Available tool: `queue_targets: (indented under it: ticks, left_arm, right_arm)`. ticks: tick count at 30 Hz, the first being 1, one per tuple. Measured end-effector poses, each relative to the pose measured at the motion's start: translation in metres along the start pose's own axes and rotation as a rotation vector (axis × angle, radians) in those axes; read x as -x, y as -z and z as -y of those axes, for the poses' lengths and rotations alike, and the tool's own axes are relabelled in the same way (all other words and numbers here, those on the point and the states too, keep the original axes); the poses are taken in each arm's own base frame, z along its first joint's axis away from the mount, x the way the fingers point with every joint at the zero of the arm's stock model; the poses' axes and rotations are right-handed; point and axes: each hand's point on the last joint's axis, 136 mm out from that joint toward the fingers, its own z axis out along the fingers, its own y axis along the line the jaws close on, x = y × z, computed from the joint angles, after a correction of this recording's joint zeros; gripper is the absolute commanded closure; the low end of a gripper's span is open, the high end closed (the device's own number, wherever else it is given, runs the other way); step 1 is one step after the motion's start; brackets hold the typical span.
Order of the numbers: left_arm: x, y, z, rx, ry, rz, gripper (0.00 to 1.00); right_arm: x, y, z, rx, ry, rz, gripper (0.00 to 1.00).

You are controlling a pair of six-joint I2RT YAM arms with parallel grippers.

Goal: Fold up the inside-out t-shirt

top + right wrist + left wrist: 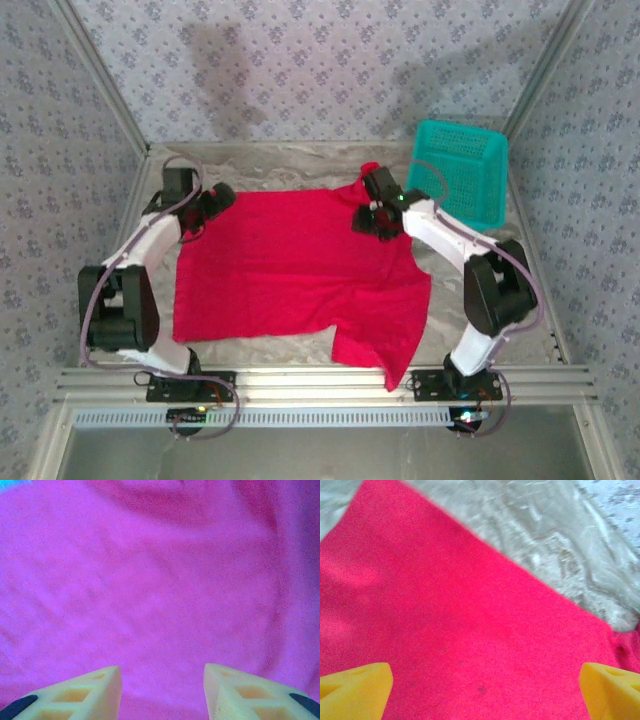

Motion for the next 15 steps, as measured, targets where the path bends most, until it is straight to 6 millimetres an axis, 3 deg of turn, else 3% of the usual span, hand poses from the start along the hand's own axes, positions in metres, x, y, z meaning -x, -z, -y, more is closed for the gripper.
queue_targets:
  ticks: [2, 5, 10, 15]
  left_arm:
    - [0.002, -0.007, 0.003, -0.004, -0.006, -0.006, 0.05]
    - [-0.009, -0.015, -0.004, 0.012, 0.001, -0.045, 0.05]
    - [-0.029, -0.021, -0.016, 0.027, 0.009, -0.098, 0.05]
    - [-0.047, -0.025, -0.027, 0.036, 0.017, -0.139, 0.06]
  right_arm:
    - [0.03, -0.014, -0.007, 0.003, -0.019, 0.037, 0.51]
    - [0.05, -0.049, -0.002, -0.018, -0.054, 0.027, 0.51]
    - [0.045, -0.099, 0.02, -0.077, -0.129, -0.043, 0.52]
    - [0.057, -0.106, 0.018, -0.073, -0.174, -0.028, 0.58]
